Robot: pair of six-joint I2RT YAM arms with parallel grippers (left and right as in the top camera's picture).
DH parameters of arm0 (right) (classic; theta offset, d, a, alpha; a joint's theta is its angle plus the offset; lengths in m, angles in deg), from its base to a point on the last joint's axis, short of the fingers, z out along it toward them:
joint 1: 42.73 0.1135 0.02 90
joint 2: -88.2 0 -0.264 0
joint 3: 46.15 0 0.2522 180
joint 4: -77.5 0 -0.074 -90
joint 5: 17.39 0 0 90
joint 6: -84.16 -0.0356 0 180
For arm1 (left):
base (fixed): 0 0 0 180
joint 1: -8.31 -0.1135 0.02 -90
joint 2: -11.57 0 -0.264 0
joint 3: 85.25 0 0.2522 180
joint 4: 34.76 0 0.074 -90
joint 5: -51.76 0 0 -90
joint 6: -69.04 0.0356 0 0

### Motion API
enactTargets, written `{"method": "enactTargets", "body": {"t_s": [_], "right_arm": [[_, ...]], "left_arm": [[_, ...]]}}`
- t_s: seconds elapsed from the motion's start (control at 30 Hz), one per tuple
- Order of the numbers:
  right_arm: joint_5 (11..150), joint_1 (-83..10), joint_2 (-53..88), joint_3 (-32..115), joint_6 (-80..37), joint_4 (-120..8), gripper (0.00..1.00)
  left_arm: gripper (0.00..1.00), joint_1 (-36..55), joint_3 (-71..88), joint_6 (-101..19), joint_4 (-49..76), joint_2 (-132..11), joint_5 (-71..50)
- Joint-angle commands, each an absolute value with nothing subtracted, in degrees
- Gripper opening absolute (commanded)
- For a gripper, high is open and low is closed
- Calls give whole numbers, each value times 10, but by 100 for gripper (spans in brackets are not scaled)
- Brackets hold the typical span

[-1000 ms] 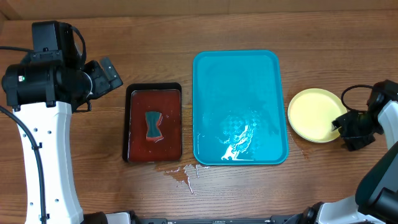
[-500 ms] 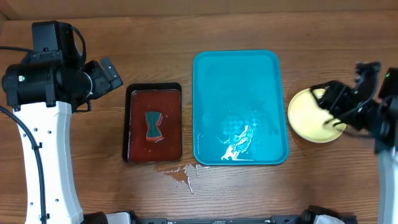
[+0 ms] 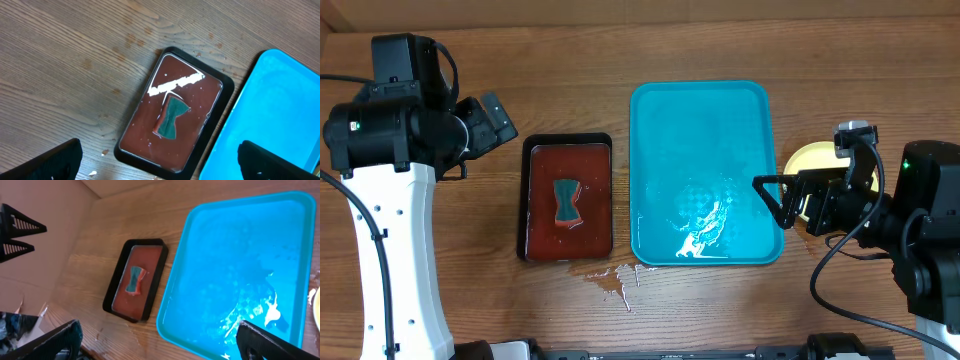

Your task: Clean dirty plates on tray and stack at the side

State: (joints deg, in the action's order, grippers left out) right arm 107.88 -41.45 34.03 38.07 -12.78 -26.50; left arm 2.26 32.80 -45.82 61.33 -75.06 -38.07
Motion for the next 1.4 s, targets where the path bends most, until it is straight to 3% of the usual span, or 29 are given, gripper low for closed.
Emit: {"method": "enactTargets", "body": {"t_s": [0.0,0.37,0.6,0.87,1.13,1.37], "right_arm": [[1067,-414,343,386,-119,-273,100],[899,-408,475,266,-117,-495,100],[891,-419,638,101,-118,-591,100],[891,-434,789,-46,-118,-613,100],[892,-433,882,-169,-118,-670,100],[891,-433,880,-246,-118,-770,100]], "left_arm": [[100,19,334,-449,613,-754,-388],[100,19,334,-449,613,-754,-388],[100,19,334,-449,613,-754,-388],[100,20,334,-449,613,-754,-388],[100,19,334,-449,613,-754,-388],[100,20,334,-449,613,-754,-388]]}}
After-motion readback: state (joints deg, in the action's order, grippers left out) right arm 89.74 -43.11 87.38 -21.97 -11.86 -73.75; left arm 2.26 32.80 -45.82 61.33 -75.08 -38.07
